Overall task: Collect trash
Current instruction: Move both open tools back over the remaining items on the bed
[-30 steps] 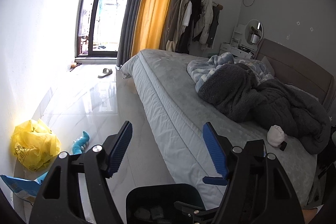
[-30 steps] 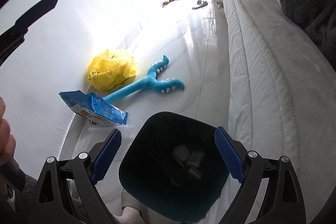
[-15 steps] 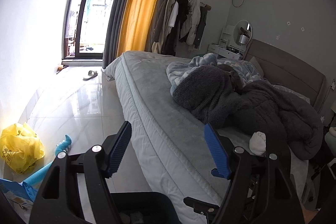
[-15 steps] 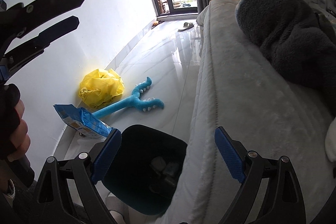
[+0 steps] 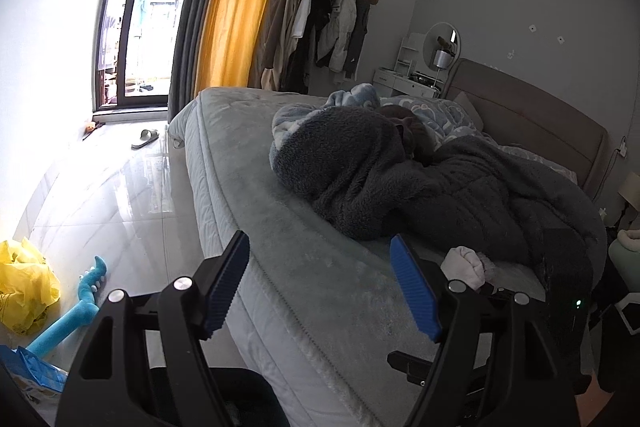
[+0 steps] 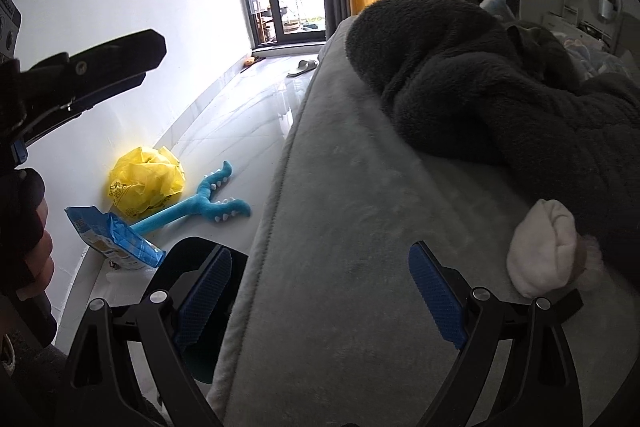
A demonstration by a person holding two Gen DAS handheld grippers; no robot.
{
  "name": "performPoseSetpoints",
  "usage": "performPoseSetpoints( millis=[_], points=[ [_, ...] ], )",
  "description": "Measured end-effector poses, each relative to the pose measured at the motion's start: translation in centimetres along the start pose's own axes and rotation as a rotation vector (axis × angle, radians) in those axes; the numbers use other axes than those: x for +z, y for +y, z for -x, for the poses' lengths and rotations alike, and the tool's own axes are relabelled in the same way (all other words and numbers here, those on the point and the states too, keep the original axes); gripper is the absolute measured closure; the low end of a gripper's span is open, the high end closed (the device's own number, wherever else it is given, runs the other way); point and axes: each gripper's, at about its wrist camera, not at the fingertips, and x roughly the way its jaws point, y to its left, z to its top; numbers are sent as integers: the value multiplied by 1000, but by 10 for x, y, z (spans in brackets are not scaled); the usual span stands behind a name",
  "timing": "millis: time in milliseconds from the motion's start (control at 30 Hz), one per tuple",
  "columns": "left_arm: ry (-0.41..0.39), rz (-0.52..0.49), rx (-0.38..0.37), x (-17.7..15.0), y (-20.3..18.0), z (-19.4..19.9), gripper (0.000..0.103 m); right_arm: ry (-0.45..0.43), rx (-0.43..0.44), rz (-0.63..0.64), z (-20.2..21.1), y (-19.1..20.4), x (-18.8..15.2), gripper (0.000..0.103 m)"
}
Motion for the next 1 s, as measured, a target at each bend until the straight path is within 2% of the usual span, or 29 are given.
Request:
performPoseSetpoints(
  millis=[267,533,767,867,1000],
  points=[
    [22,-20,-32,-4,-28,-15,25,-4,-54,-31,17,-29,-4,12],
    [58,-22,-63,-4,-49,-28,19,-6,-120,-49,31,-63,-13,12],
    [112,-13,-83,-9,-68,-49,18,-2,-167,-55,36,-98,-25,12],
    [159,2,-97,-14,-75,-63,18,10,-181,-38,39,-108,-32,12],
    [200,19,-109,-17,-85,-77,18,14,-177,-53,44,-127,-39,12]
  ],
)
